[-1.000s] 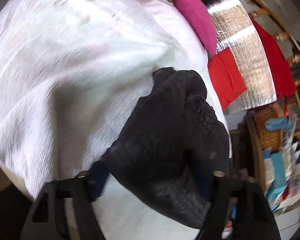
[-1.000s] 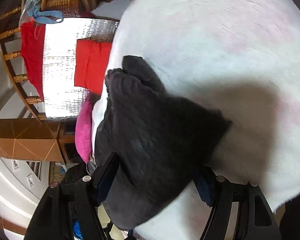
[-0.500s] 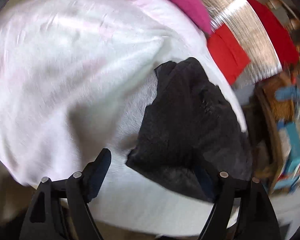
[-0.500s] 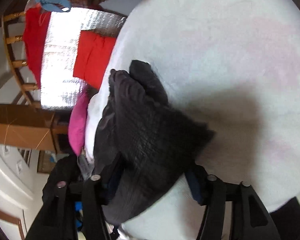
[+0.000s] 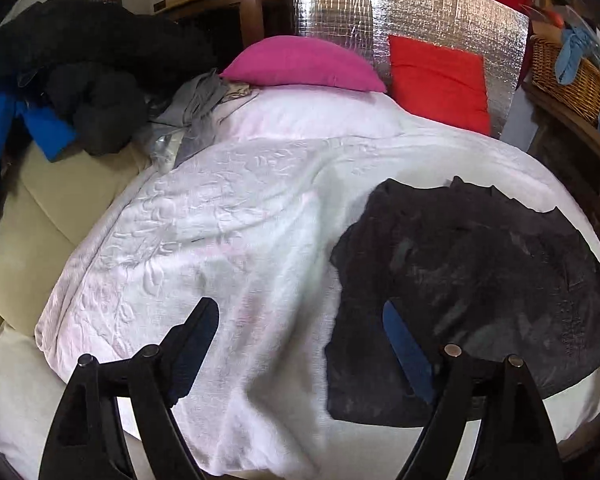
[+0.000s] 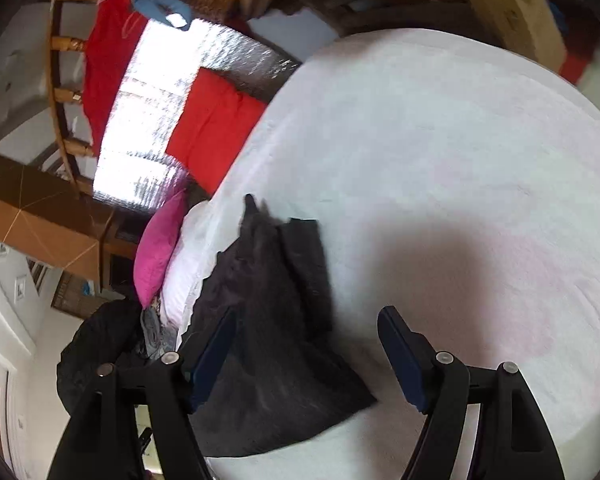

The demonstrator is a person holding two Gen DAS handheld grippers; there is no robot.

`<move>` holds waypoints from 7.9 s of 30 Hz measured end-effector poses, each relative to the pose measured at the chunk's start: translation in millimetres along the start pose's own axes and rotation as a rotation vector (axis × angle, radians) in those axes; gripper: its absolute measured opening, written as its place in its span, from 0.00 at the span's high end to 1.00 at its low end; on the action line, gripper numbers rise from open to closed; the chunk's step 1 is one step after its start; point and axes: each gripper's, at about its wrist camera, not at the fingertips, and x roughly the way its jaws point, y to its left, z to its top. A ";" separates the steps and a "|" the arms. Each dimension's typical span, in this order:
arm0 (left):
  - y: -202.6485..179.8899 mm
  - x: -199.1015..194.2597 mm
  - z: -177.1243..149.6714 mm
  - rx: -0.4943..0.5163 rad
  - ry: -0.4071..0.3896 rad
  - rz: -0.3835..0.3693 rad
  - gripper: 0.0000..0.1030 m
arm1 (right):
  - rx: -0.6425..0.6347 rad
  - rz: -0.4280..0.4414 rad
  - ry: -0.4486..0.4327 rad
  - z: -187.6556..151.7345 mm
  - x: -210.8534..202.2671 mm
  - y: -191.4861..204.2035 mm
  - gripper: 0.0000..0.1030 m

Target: Fold large clothes

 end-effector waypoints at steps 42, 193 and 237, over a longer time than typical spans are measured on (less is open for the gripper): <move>-47.2 47.7 -17.9 0.056 0.010 0.064 0.13 | -0.485 -0.413 0.020 -37.3 81.0 92.0 0.71; -53.7 10.0 -17.5 0.016 -0.125 -0.018 0.11 | -0.578 -0.198 -0.204 -72.2 32.8 128.2 0.30; -135.7 14.7 -44.0 0.218 -0.089 0.054 0.11 | -0.597 -0.236 0.057 -145.8 121.3 159.1 0.43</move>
